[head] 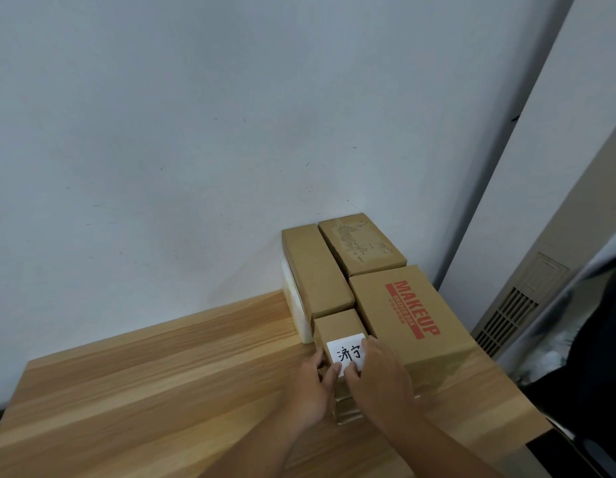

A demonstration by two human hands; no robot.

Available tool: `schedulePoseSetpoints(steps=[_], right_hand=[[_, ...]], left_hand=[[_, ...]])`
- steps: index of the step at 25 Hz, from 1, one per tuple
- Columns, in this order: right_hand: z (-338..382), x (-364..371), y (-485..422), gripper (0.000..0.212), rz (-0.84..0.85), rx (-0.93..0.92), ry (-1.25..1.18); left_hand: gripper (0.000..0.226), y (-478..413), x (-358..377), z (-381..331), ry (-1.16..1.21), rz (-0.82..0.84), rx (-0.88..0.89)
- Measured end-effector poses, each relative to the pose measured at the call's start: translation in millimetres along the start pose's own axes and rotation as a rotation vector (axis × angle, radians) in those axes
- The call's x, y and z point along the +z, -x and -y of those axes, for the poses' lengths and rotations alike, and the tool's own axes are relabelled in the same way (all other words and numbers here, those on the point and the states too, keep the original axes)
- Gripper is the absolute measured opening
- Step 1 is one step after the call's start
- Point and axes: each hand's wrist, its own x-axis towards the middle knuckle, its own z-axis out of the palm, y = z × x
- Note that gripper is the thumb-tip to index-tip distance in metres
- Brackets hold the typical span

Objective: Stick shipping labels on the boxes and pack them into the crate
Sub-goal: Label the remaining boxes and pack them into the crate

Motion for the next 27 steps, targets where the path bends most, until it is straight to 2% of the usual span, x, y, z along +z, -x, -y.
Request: schedulePoseSetpoints(steps=[4,8,14,21,27], right_hand=[[0,3,-2,0.044,-0.003,0.015,-0.032],[1,6,0,0.051,-0.038,0.083,-0.171],[8,1,3,0.052,-0.088,0.158,-0.336],[16,-10,13,0.05,-0.186,0.065,-0.385],[14,-11,21,0.055,-0.066,0.051,-0.654]], left_hand=[[0.031,2,-2,2,0.091,-0.011,-0.001],[0.026,5,-3,2,0.144,-0.05,0.003],[0.04,10,-3,-4,0.296,-0.123,-0.041],[0.05,31,-6,-4,0.426,-0.276,-0.045],[0.051,48,-10,-9,0.406,-0.389,-0.028]])
